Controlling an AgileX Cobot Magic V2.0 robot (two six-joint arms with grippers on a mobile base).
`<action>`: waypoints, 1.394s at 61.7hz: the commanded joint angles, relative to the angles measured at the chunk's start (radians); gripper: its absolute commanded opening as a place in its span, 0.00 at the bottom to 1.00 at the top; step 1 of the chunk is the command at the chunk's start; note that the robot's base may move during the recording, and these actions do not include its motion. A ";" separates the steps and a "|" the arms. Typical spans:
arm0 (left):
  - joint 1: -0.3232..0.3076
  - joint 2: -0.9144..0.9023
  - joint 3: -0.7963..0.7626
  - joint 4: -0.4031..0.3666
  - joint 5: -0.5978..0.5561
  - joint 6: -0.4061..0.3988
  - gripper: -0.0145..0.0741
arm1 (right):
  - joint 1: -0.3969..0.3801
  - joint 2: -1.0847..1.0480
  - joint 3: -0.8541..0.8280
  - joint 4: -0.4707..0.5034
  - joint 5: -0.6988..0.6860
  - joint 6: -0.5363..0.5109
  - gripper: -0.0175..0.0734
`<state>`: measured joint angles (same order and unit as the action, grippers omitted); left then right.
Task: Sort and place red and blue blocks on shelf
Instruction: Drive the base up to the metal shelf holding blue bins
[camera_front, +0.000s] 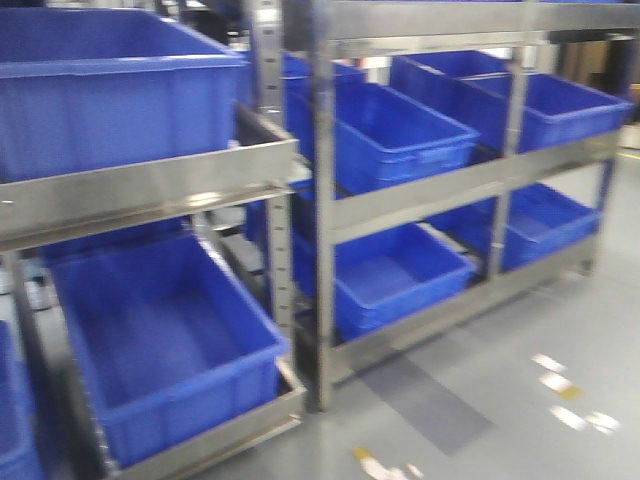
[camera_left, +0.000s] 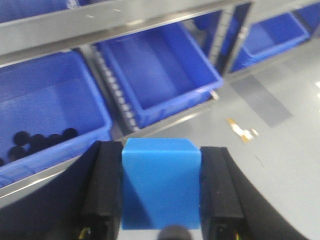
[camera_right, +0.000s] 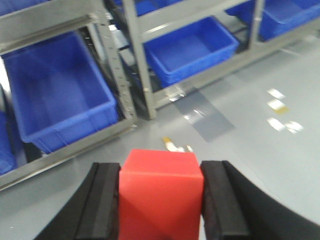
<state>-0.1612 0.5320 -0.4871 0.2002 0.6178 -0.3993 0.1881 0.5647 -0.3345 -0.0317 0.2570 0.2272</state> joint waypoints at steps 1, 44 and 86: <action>0.000 0.003 -0.029 0.012 -0.070 -0.005 0.30 | -0.006 -0.001 -0.028 -0.010 -0.088 -0.007 0.25; 0.000 0.003 -0.029 0.012 -0.070 -0.005 0.30 | -0.006 -0.001 -0.028 -0.010 -0.088 -0.007 0.25; 0.000 0.003 -0.029 0.012 -0.070 -0.005 0.30 | -0.006 -0.001 -0.028 -0.010 -0.088 -0.007 0.25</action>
<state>-0.1612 0.5320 -0.4871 0.2002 0.6178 -0.3993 0.1881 0.5647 -0.3345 -0.0317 0.2570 0.2272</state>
